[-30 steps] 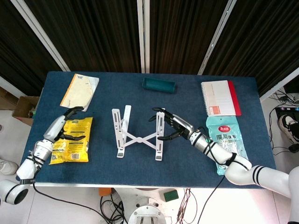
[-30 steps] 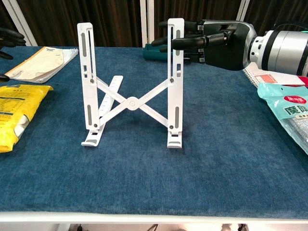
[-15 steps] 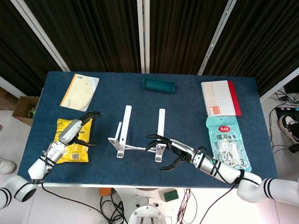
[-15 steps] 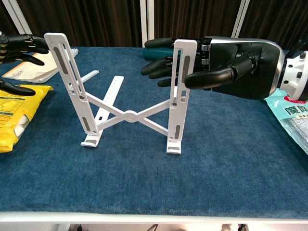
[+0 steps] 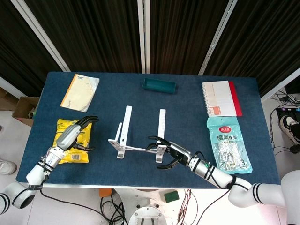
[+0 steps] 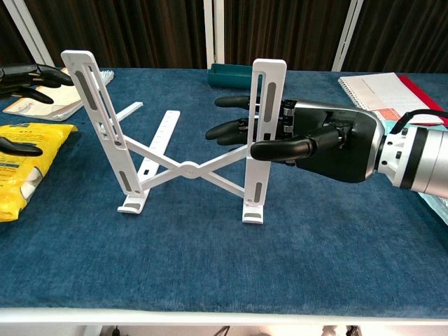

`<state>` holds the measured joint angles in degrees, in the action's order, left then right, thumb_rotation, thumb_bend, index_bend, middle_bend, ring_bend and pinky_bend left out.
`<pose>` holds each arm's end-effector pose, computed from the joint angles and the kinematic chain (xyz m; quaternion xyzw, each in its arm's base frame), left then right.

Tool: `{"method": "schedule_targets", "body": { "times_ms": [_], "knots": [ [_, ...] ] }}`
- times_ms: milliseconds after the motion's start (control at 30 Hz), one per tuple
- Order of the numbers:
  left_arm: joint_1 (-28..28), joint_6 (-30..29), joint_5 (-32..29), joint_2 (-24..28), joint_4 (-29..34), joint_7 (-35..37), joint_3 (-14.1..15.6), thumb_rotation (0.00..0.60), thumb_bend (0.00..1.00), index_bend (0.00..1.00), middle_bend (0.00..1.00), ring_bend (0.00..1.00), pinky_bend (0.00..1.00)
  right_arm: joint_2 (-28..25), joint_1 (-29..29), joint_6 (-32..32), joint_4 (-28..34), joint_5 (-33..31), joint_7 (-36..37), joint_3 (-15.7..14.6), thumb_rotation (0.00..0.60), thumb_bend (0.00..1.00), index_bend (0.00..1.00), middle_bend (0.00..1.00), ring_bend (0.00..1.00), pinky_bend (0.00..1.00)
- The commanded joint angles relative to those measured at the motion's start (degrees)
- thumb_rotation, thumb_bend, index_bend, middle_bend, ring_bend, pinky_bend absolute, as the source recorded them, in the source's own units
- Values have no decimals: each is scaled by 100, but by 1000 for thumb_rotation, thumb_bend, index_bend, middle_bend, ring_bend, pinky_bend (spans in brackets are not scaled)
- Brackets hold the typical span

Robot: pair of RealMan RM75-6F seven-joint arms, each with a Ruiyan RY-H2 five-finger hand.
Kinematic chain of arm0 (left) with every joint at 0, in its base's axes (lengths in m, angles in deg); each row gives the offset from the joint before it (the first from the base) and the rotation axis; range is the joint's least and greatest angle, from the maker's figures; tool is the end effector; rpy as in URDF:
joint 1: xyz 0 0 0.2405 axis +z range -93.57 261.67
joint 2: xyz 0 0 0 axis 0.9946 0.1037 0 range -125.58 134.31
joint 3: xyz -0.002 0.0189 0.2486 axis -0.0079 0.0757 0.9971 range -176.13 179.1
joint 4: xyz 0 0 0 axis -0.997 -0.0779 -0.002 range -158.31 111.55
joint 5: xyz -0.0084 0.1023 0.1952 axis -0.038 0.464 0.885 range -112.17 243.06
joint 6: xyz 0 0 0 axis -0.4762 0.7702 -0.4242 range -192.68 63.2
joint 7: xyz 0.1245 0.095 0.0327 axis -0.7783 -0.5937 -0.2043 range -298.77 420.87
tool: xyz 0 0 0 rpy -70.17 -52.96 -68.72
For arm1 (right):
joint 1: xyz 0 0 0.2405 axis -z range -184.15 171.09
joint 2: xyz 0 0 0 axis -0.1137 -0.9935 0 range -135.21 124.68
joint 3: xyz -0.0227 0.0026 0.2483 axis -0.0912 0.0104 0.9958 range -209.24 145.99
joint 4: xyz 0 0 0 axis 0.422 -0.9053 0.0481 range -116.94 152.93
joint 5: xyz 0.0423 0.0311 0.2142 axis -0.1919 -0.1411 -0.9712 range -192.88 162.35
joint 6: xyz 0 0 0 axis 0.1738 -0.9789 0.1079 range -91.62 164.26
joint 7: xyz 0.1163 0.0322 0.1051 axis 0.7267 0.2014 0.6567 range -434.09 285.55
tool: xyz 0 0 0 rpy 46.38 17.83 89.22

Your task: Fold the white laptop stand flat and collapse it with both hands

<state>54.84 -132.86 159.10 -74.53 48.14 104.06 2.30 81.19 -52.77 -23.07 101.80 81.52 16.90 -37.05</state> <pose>-0.2570 0.3090 0.0382 -0.6320 -0.5326 -0.4923 0.2730 -0.1191 -0.2800 -0.0560 -0.4263 0.7854 -0.4257 0.1418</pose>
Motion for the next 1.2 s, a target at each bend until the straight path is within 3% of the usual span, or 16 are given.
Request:
{"method": "schedule_targets", "body": {
  "times_ms": [33,367,667,967,1200],
  "knots": [
    [9,-15,-9,-2,-6,-4,13,600,0,146,88,66,152,59,42,23,-22,-48,118,-50,600,129,111,284,90,63],
    [-22,-112,1,-49,-14,36,12,600,0,146,88,66,153,77,102,102,79,-153,654,-166,600,161,112,284,90,67],
    [-183,-605,357,-338,-58,343,-85,600,0,147,88,66,171,-199,195,-173,292,-41,187,-148,600,169,112,284,90,67],
    [-559,-453,497,-654,-152,859,-93,600,0,147,100,67,180,-366,308,-227,460,-108,18,-184,600,170,113,284,90,67],
    [-678,-558,448,-1022,-432,1419,-130,600,0,150,100,67,267,-426,374,-283,477,-90,-22,-196,600,171,112,284,90,67]
  ]
}}
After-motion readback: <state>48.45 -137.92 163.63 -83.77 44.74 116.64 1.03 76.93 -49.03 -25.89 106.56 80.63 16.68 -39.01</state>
